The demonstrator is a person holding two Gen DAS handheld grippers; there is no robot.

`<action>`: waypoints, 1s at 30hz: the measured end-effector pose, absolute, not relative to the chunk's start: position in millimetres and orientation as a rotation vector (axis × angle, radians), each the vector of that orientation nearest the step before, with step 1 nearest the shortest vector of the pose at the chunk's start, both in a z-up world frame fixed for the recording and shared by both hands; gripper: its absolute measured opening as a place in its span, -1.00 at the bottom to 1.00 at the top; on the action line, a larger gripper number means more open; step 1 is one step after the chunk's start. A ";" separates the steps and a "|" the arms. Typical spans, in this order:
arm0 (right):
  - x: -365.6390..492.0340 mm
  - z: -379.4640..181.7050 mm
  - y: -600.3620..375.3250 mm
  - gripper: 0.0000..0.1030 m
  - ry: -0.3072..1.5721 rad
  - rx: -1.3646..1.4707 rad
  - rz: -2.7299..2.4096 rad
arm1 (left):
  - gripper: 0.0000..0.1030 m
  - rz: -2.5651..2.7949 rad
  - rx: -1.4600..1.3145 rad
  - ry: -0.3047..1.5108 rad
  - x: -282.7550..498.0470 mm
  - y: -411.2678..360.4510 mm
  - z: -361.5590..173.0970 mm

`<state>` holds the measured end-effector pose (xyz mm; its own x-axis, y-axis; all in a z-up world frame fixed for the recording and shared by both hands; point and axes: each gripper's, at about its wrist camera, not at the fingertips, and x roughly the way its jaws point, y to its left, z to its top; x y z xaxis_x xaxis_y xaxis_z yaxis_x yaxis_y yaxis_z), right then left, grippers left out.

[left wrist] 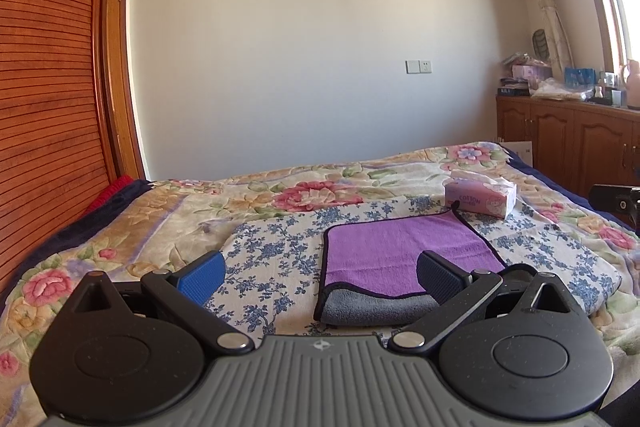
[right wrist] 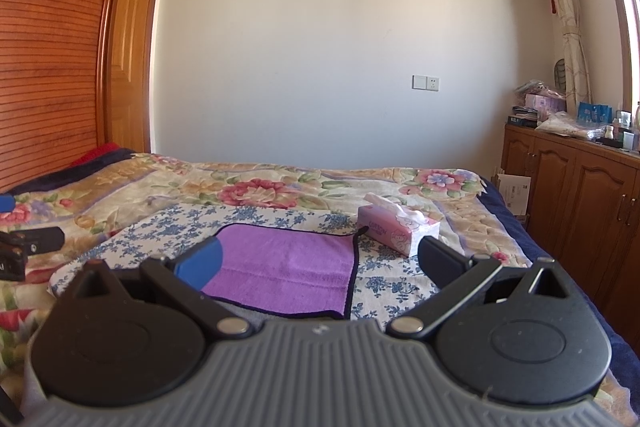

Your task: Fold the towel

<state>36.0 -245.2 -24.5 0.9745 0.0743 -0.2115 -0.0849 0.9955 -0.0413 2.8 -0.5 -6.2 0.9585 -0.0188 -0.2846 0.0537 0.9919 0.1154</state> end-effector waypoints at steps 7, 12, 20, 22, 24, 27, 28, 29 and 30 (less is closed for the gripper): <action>45.2 -28.5 -241.3 1.00 0.245 -0.057 0.085 | 1.00 -0.055 0.128 0.348 13.1 -2.6 -10.8; 52.9 -31.3 -241.2 1.00 0.266 -0.048 0.087 | 1.00 -0.063 0.121 0.382 24.2 -3.8 -15.9; 66.1 -34.8 -236.4 1.00 0.299 -0.057 0.094 | 1.00 -0.076 0.135 0.415 41.1 -5.7 -21.5; 69.2 -35.6 -235.8 1.00 0.307 -0.059 0.095 | 1.00 -0.081 0.142 0.419 44.4 -6.4 -22.9; 72.0 -36.3 -236.0 1.00 0.315 -0.061 0.094 | 1.00 -0.086 0.150 0.426 48.6 -7.5 -24.7; 77.1 -38.4 -235.8 1.00 0.333 -0.061 0.092 | 1.00 -0.097 0.157 0.433 54.1 -7.9 -27.6; 78.5 -39.0 -235.7 1.00 0.337 -0.060 0.093 | 1.00 -0.099 0.159 0.436 55.8 -8.2 -28.5; 79.9 -39.4 -235.6 1.00 0.341 -0.060 0.094 | 1.00 -0.101 0.161 0.440 57.5 -8.6 -29.2; 81.3 -40.2 -235.4 1.00 0.345 -0.061 0.094 | 1.00 -0.103 0.162 0.443 59.6 -8.4 -30.6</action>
